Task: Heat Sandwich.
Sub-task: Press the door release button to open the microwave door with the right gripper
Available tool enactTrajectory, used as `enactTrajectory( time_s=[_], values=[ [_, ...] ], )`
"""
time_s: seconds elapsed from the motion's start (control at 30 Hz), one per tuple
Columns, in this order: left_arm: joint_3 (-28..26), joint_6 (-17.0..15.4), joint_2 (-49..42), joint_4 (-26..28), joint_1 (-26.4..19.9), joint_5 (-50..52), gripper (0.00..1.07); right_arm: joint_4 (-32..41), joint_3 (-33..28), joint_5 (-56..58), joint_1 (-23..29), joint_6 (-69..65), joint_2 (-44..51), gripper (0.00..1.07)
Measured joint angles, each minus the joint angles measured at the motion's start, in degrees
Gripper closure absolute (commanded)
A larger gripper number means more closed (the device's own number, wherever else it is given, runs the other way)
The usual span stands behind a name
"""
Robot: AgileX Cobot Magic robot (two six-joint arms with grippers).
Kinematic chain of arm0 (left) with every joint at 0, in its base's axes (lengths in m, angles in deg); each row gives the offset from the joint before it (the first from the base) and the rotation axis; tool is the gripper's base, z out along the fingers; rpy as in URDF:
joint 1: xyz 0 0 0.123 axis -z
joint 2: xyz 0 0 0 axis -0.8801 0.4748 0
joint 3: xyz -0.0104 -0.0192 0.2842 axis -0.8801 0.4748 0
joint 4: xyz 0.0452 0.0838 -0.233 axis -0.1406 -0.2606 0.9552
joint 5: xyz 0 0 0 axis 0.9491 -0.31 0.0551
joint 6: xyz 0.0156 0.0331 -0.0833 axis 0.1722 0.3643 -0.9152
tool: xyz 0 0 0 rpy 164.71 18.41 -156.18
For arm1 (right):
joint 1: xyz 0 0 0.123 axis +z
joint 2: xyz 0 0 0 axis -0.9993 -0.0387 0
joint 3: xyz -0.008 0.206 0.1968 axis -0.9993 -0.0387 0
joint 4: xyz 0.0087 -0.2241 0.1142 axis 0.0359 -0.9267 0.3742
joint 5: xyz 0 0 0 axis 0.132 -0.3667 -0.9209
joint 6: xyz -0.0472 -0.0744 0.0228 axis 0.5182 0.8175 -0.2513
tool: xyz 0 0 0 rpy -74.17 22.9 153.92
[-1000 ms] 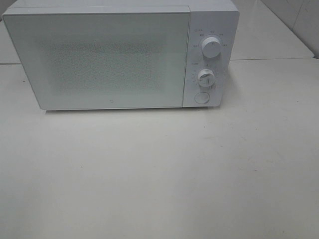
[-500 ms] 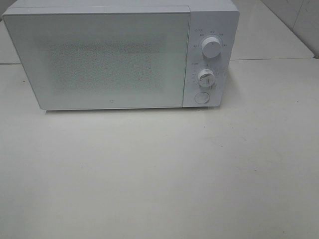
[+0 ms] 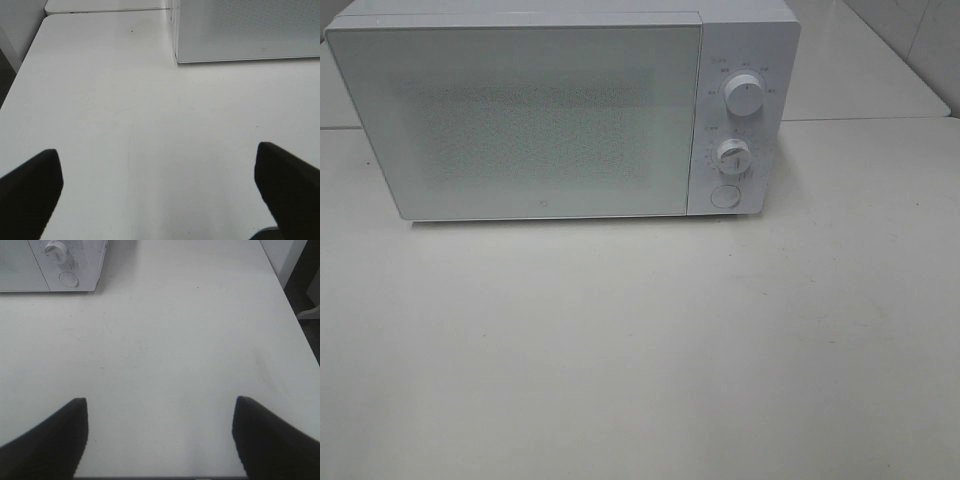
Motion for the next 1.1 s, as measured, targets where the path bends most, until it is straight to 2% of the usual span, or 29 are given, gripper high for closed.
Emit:
enactTrajectory(
  time_s=[0.13,0.8,1.1],
  values=[
    [0.00,0.00,0.00,0.00,0.00,0.00,0.05,0.86,-1.60,-2.69,-0.06,0.11,0.00,0.31],
    [0.00,0.00,0.00,0.00,0.00,0.00,0.05,1.43,-1.55,-3.50,-0.06,0.11,0.00,0.31],
    [0.00,0.00,0.00,0.00,0.00,0.00,0.05,1.49,1.03,-6.88,-0.06,0.11,-2.86,0.31]
  ],
)
